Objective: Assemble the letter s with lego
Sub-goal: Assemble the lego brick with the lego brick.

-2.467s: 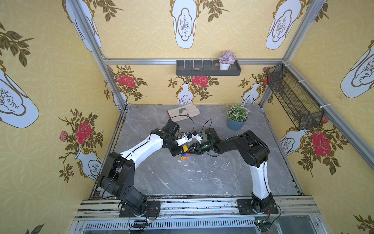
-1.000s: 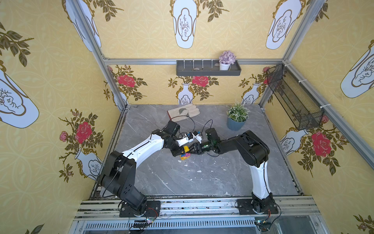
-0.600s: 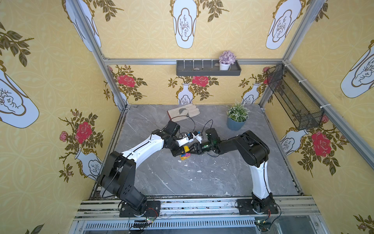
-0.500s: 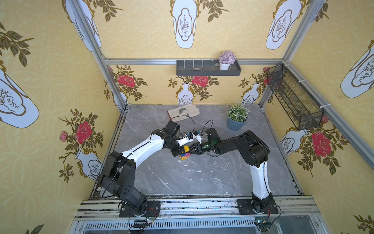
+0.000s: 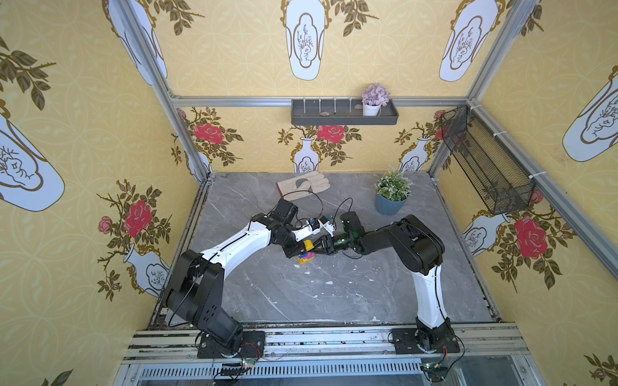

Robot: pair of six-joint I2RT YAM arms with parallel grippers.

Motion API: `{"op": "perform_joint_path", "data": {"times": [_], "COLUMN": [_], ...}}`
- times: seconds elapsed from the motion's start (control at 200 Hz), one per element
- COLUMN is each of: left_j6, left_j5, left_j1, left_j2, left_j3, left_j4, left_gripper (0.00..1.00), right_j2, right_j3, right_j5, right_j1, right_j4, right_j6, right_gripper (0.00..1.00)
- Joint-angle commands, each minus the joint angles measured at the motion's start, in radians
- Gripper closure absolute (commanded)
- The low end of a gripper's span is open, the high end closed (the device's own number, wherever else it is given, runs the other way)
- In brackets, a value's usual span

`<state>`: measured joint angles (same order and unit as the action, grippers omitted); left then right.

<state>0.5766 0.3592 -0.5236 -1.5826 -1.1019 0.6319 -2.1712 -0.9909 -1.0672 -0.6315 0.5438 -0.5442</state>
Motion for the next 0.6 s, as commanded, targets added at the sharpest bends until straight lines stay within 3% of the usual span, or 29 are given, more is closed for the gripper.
{"op": "perform_joint_path", "data": {"times": [0.0,0.595], "left_j6": [0.011,0.006], "left_j5": [-0.011,-0.012], "left_j1": [0.000,-0.004], "left_j2": [-0.008,-0.006], "left_j3": [0.005,0.006], "left_j4": [0.000,0.002], "left_gripper": [0.88,0.87], "right_j2": [-0.050,-0.043], "right_j3": [0.026,0.040], "right_j5": [0.301,0.306], "right_j1": [0.004,0.010], "right_j4": [-0.341,-0.332], "right_j6": [0.060,0.059], "right_gripper": [0.37,0.37]}}
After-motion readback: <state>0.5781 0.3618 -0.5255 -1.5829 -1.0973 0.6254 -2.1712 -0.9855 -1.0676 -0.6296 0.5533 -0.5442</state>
